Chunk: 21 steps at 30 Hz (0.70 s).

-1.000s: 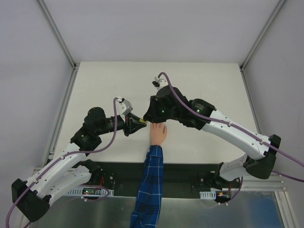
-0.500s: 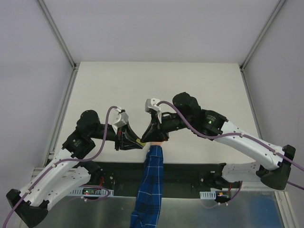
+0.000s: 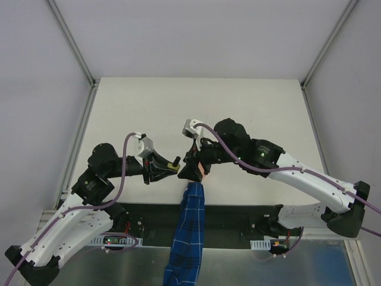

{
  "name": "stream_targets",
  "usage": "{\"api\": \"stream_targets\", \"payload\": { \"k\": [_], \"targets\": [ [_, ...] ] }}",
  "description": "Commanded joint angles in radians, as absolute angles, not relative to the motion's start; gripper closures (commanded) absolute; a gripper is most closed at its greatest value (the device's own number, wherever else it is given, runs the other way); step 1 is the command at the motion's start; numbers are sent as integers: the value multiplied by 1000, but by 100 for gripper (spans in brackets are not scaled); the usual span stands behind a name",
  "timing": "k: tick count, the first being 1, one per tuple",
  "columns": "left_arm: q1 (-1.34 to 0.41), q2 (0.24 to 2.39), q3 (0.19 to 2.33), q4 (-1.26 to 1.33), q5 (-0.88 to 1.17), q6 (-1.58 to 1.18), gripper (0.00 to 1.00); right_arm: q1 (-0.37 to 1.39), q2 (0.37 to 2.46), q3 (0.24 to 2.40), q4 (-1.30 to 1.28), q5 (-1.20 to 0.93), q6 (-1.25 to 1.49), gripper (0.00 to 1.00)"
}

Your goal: Paint the nails

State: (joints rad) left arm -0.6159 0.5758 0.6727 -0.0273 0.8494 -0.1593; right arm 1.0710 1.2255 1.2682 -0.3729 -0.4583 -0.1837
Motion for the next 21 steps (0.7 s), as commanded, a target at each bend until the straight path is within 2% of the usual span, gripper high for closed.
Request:
{"api": "stream_targets", "payload": {
  "k": [1,2,3,5,9,12,14,16,21],
  "targets": [
    [-620,549,684,12,484,-31,100,1100,1180,1338,-459,-105,64,30],
    [-620,546,678,12,433,-9,100,1106,1178,1342,-468,-56,121,27],
    [-620,545,672,15,384,15,100,1111,1178,1351,-463,53,162,27],
    [-620,546,658,28,283,49,100,1140,1199,1371,-460,138,253,27],
    [-620,555,658,52,198,48,100,1206,1276,1451,-445,395,293,27],
    [-620,554,660,66,158,14,100,1227,1357,1558,-454,487,293,27],
    [-620,546,654,74,135,-6,100,1229,1415,1626,-454,527,305,30],
    [-620,540,640,97,127,-47,100,1230,1451,1658,-442,538,327,39],
    [-620,531,621,123,112,-64,100,1244,1546,1742,-410,554,292,47]
  ]
}}
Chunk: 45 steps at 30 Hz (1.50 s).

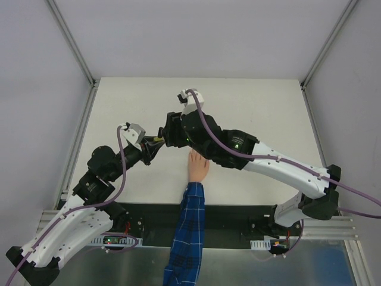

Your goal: Paint the nails

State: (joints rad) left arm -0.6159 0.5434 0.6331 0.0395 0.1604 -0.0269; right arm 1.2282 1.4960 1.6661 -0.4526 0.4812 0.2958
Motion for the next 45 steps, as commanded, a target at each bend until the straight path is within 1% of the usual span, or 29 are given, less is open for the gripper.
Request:
{"api": "stream_targets", "payload": {
  "k": [1,5,9,11,18,21,29,30,31,32,33,35,37,39,40,41,42,43,44,45],
  "targets": [
    [-620,531,623,126,113,-66,100,1256,1557,1749,-393,558,278,48],
    [-620,531,620,132,106,-81,100,1272,1589,1770,-384,574,255,48],
    [-620,525,615,133,101,-101,100,1273,1592,1735,-380,589,270,49],
    [-620,519,612,135,103,-112,100,1275,1589,1721,-365,595,275,51],
    [-620,500,598,135,117,-138,100,1275,1598,1707,-324,604,250,54],
    [-620,497,601,135,124,-147,100,1273,1606,1710,-324,600,248,58],
    [-620,486,614,132,181,-192,100,1272,1608,1674,-275,545,253,61],
    [-620,483,611,132,186,-205,100,1272,1606,1669,-272,540,253,64],
    [-620,476,609,132,195,-210,100,1272,1606,1666,-272,537,250,69],
    [-620,474,609,132,201,-215,100,1270,1603,1664,-272,525,247,76],
    [-620,469,607,132,207,-216,100,1269,1600,1655,-268,516,242,87],
    [-620,454,606,127,219,-221,100,1269,1582,1638,-264,488,220,99],
    [-620,442,612,114,244,-230,100,1267,1560,1594,-252,462,187,99],
    [-620,434,629,88,328,-250,100,1259,1507,1539,-166,356,83,99],
    [-620,427,629,87,377,-259,100,1256,1488,1467,-129,292,40,99],
    [-620,419,629,89,415,-270,100,1255,1444,1441,-105,170,-39,100],
    [-620,402,623,100,492,-291,100,1255,1419,1407,-69,116,-66,100],
    [-620,393,621,103,524,-299,100,1250,1395,1375,-43,10,-83,100],
    [-620,382,618,110,558,-305,100,1243,1361,1291,-13,-77,-93,100],
    [-620,359,609,139,625,-319,100,1208,1312,1257,61,-165,-89,100]
  ]
}}
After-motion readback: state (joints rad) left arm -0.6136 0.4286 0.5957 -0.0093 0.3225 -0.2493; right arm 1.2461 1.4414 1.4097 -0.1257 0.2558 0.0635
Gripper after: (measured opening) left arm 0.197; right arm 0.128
